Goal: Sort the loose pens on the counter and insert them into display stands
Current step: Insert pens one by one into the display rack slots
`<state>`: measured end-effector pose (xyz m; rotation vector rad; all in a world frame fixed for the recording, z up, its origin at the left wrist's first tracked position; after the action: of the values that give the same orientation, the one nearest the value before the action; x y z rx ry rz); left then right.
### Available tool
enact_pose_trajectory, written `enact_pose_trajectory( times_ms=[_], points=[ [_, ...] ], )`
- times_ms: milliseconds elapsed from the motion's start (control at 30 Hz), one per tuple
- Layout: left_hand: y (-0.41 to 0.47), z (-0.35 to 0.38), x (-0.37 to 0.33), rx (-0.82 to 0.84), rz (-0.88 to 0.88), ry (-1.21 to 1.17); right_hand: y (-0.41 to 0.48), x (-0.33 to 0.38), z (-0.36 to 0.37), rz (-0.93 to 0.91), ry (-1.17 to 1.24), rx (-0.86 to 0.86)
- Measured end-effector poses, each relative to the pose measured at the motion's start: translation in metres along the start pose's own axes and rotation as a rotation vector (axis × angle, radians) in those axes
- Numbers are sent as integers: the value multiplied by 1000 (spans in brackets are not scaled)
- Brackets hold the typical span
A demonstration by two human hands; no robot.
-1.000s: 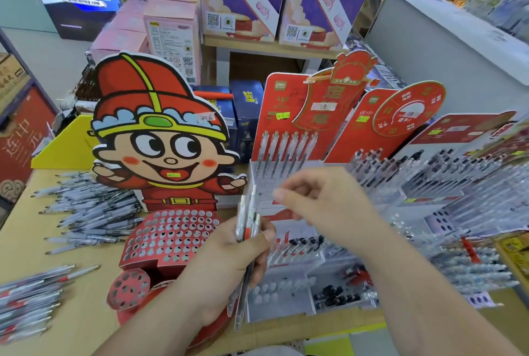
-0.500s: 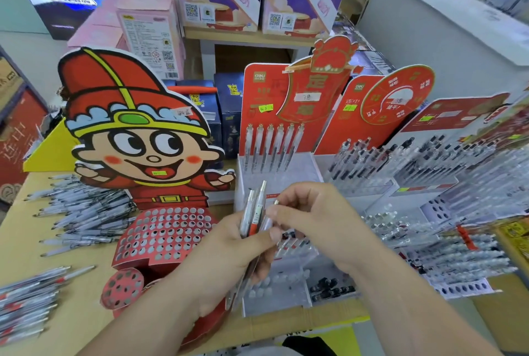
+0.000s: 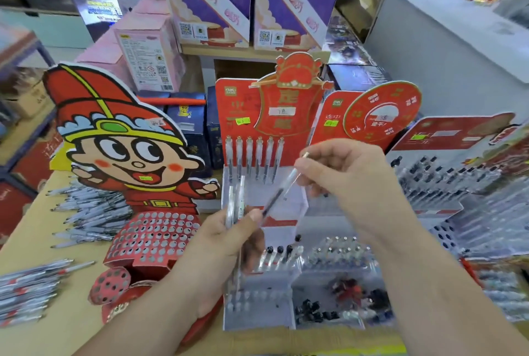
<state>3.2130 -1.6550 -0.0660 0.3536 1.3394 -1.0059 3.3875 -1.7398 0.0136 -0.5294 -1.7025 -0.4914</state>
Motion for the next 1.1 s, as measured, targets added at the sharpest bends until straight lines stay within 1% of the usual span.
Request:
enact_pose_trajectory(
  times_ms=[100, 167, 233, 300, 433, 633, 933, 1100],
  points=[
    [1, 2, 5, -131, -58, -124, 17, 15, -31, -189, -105, -152],
    [1, 5, 7, -161, -91, -202, 27, 18, -42, -283, -217, -220],
    [2, 8, 6, -171, -106, -272, 37, 18, -44, -337, -330, -238],
    [3, 11, 5, -175, -104, -301, 46, 12, -38, -372, -432, -209],
    [2, 15, 8, -179, -83, -314, 55, -6, -27, -349, -515, -151],
    [2, 14, 12, -184, -61, -343, 60, -9, -24, -333, -603, -181],
    [0, 8, 15, -167, -73, -349, 62, -14, -21, -305, -590, -234],
    [-2, 9, 14, -162, -80, -348, 61, -15, -22, -287, -623, -203]
  ],
)
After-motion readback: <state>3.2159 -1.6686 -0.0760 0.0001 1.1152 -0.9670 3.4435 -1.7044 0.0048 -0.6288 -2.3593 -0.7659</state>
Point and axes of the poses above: each hand's wrist, its own y-axis towards the middle knuckle, its own z-axis out of the palm, x = y × z, the point moved 2 cm from there along y, towards the middle knuckle, and after that the axes turned 4 degrees about x, right-handed, at the moved point
